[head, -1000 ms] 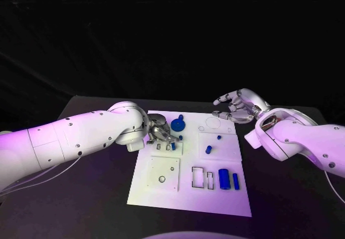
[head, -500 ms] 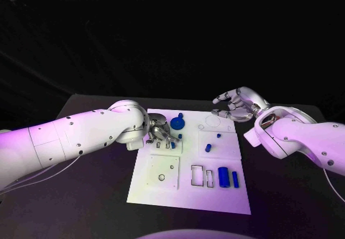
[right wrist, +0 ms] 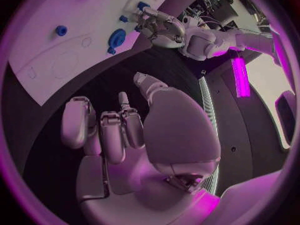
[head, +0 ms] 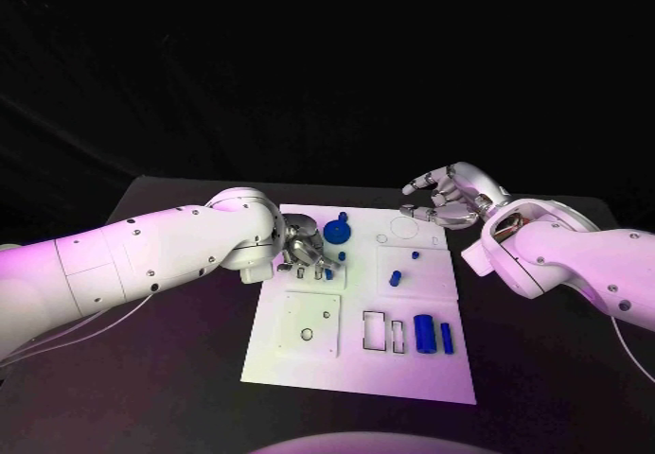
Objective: Assemble the parts on the task board
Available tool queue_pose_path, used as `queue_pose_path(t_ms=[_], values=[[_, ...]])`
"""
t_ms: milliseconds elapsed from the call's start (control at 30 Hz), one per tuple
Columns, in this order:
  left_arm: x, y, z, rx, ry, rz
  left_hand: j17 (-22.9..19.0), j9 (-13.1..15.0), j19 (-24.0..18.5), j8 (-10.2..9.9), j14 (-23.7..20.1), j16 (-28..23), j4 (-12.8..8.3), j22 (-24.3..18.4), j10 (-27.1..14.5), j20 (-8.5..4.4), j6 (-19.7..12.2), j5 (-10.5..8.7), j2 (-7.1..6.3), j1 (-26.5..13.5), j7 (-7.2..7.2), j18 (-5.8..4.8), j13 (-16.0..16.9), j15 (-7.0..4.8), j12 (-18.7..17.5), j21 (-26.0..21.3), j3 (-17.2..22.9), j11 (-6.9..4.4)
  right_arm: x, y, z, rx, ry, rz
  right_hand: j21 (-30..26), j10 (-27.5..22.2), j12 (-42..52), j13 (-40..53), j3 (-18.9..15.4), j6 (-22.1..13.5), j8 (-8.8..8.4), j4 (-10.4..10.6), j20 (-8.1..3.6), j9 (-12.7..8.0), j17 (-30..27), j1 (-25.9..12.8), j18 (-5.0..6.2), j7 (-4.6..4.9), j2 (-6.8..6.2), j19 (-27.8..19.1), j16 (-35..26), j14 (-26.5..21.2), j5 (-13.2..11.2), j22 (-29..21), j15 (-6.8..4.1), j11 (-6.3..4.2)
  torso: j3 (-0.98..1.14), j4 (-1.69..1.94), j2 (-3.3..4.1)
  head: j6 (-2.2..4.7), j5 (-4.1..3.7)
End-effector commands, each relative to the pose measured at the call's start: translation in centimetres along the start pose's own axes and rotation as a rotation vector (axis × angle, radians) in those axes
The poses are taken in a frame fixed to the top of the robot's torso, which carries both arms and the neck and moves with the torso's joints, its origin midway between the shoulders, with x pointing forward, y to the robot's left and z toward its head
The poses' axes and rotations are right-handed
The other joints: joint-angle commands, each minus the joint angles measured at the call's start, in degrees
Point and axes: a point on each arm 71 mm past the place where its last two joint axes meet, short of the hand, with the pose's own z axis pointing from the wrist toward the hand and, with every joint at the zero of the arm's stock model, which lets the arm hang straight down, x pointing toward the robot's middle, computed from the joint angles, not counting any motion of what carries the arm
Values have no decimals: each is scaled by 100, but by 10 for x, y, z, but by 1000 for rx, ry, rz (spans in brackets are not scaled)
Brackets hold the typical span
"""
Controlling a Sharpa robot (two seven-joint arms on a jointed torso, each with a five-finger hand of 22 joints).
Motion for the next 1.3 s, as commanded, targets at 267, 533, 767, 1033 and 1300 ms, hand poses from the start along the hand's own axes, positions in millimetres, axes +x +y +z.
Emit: queue_pose_path(t_ms=[267,533,767,1033,1300], values=[[2,-3,1,2,22,16,397,18,6,31,237,21,-16,21,-48,5,-49,-33,24,142,-16,-42,-23,-46,-49,35,26,-18,1,1,0,-7,11,-10,-14,-9,-8,562,11,23,29,37,-17,-7,952,-42,42,-1,13,-18,-30,467,25,3,25,-16,2,-1,3,-23,-3],[2,-3,1,3,25,17,397,39,-16,31,235,21,-21,36,-49,6,-69,-33,135,333,-21,-41,-37,-48,-61,55,112,-23,2,0,1,-7,13,-11,-14,-8,-7,563,15,24,31,38,-18,-8,947,-38,42,-3,16,-17,-32,466,26,4,24,-17,4,-2,5,-43,-3],[2,-3,1,3,32,19,384,65,-44,11,227,11,-74,73,-74,3,-112,-29,146,828,-36,-42,-71,-61,-91,91,434,-39,3,0,1,-4,20,-11,-24,-9,-9,561,21,25,35,37,-19,-8,945,-32,45,-4,16,-23,-33,466,26,-4,23,-18,6,-1,-1,-52,-7],[3,-2,1,3,36,12,345,128,-97,-1,206,-14,-285,93,-141,2,-204,-30,-113,1246,-32,-39,-165,-64,-171,127,1616,-40,4,-1,2,-2,24,-10,-24,-9,-9,561,21,25,35,37,-19,-8,945,-32,45,-4,16,-23,-33,466,26,-4,23,-18,3,-2,-8,-49,-8],[3,-1,0,7,48,-12,356,290,-110,125,209,-9,-728,137,-124,11,-295,-29,-294,1054,-8,-41,-212,-51,-206,176,2666,-21,5,-2,2,2,27,-9,-32,-7,-7,563,27,23,38,36,-20,-10,943,-25,47,-4,15,-27,-34,465,27,-11,21,-19,3,5,1,-24,-2]])
